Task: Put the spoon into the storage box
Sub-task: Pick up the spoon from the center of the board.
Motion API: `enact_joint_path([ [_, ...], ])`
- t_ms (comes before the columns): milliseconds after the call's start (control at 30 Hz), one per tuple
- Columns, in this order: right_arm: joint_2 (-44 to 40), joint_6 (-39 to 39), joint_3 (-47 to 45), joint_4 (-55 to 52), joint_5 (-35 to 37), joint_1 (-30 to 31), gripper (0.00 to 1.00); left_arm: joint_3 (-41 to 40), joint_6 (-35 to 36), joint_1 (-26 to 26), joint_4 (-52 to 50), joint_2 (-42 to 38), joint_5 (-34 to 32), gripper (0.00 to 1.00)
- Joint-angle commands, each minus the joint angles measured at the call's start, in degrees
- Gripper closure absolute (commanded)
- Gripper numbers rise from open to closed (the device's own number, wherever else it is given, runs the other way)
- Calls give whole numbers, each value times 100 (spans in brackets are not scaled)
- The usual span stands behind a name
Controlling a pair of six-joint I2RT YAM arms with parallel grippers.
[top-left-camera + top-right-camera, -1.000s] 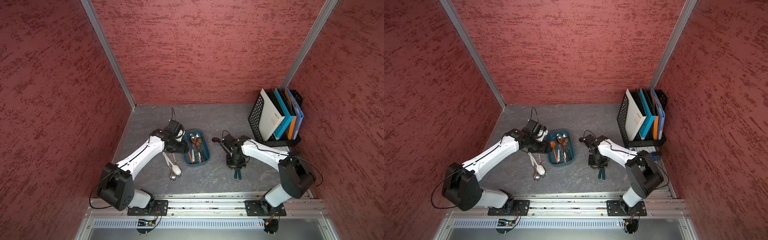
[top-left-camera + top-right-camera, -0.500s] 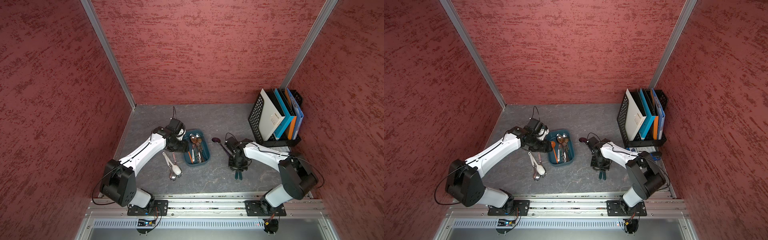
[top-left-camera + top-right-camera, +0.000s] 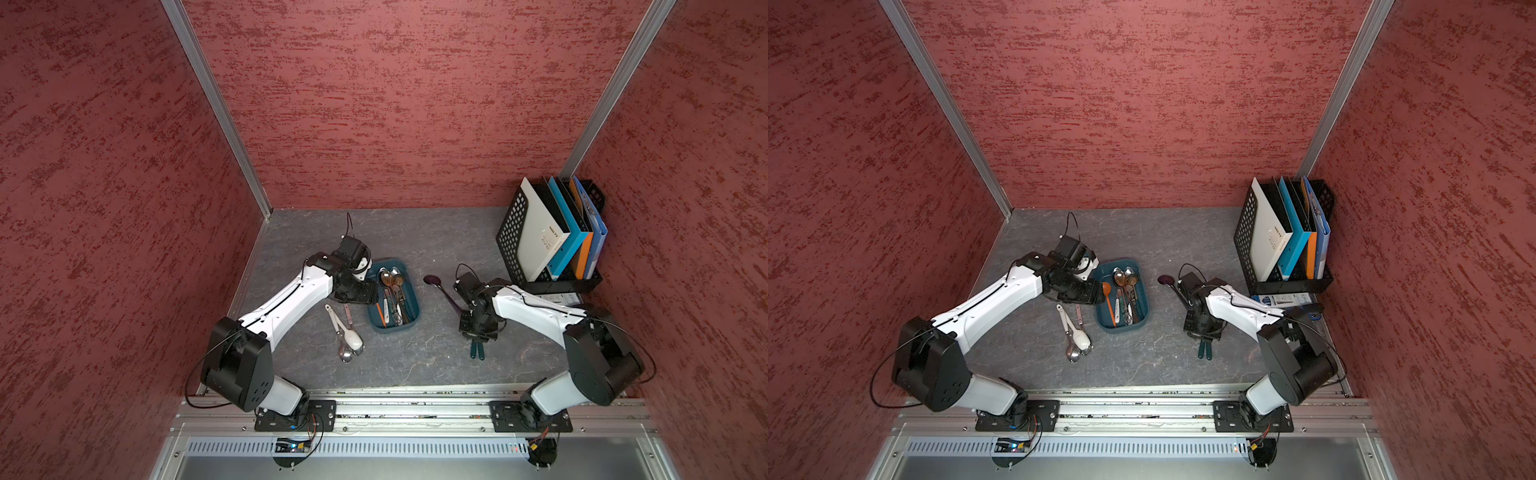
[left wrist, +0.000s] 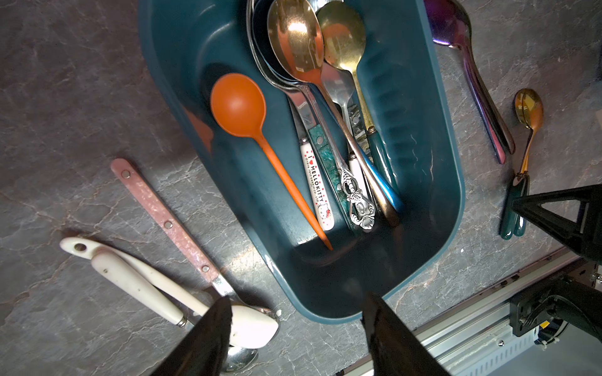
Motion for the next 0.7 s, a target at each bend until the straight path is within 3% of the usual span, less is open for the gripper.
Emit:
enact_joint_path([
  [0, -167, 40, -48, 29, 202, -45, 76, 134, 79, -57, -64, 79, 41, 33],
  [667, 28, -68, -387, 440, 12, -185, 78, 361, 42, -197, -212, 361, -45, 33],
])
